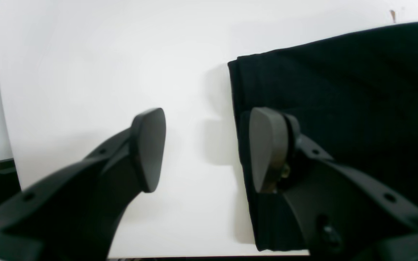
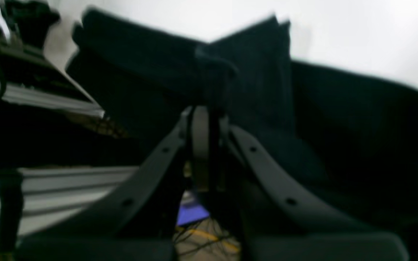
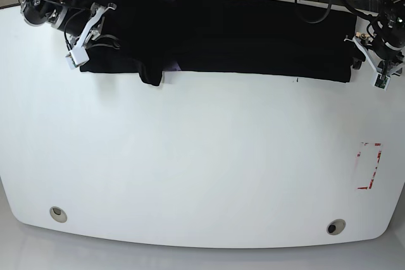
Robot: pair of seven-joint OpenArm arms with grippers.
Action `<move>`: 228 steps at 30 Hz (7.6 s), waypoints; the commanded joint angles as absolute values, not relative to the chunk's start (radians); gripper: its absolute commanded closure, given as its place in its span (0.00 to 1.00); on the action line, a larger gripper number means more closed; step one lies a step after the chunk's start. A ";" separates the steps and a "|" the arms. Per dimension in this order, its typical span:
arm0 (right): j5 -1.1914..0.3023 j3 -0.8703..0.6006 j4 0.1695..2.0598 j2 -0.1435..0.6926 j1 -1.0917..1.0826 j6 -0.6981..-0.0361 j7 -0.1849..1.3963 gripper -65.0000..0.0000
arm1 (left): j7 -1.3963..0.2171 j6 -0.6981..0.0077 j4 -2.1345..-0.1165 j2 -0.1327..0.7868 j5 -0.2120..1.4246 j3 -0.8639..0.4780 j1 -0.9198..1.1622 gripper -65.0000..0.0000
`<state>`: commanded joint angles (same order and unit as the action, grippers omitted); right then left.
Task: Layout the t-shirt on the table in an organized manner, then fold the t-shirt properly
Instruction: 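Grasp the folded strip's end with the right gripper and tuck it, then grasp both ends of the folded strip with both grippers, then fold the strip end with the left gripper toward the right gripper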
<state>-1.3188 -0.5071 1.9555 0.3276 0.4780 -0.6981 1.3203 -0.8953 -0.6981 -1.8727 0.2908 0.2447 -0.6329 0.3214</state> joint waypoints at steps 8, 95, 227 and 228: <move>-1.320 -0.395 1.956 0.364 0.519 -0.698 1.320 0.95 | -0.895 -0.698 -1.873 0.291 0.243 -0.633 0.321 0.49; -0.394 -0.463 1.811 0.211 0.338 -0.698 1.038 0.86 | -1.047 -0.698 -1.615 0.314 0.736 -0.654 0.317 0.48; -0.478 -0.315 1.679 0.108 0.328 -0.698 0.992 0.86 | -1.396 -0.698 -1.926 0.211 0.803 -0.255 0.139 0.98; -0.478 -0.315 1.679 0.108 0.328 -0.698 0.992 0.86 | -1.396 -0.698 -1.926 0.203 0.805 -0.240 0.137 0.98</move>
<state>-0.4780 -0.3153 1.6794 0.1082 0.3276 -0.6981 0.9920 -1.3963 -0.6981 -1.9264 0.2033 0.8048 -0.2401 0.1373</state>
